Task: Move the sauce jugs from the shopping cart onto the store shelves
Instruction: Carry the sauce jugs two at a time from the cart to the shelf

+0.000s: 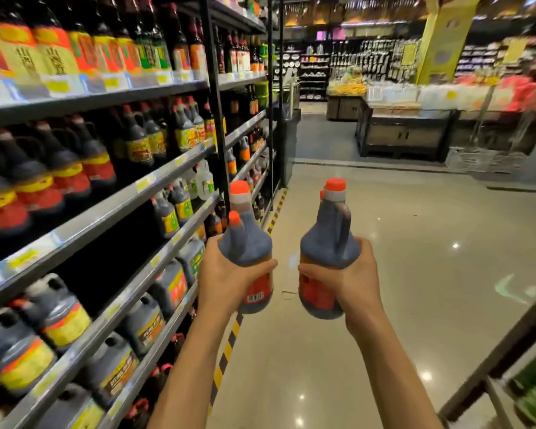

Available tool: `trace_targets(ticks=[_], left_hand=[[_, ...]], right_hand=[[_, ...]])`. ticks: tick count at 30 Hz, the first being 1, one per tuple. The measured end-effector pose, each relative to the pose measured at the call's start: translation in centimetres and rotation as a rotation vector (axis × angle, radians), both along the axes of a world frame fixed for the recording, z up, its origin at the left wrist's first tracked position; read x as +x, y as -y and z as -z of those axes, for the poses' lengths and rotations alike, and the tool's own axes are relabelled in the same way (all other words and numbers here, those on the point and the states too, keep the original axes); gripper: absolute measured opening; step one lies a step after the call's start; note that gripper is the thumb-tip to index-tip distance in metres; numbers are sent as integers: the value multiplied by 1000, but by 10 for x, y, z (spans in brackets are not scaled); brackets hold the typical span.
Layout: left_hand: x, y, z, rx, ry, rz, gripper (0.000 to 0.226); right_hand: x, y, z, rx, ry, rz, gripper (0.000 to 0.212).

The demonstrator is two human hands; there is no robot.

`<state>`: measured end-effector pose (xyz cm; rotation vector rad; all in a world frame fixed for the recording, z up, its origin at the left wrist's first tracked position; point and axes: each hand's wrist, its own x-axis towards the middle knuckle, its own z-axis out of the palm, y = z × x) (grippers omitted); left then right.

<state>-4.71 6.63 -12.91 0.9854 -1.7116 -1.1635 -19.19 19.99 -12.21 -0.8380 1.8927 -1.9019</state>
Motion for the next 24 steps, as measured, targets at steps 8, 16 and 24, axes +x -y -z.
trace_targets(ticks=[8, 16, 24], left_hand=[[-38, 109, -3, 1, -31, -153, 84], [-48, 209, -6, -73, 36, -477, 68], [1, 262, -23, -68, 54, -908, 92]], right_hand=[[-49, 139, -2, -9, -17, -151, 75], [-78, 302, 1, -70, -71, -492, 71], [-44, 428, -5, -130, -34, -841, 78]])
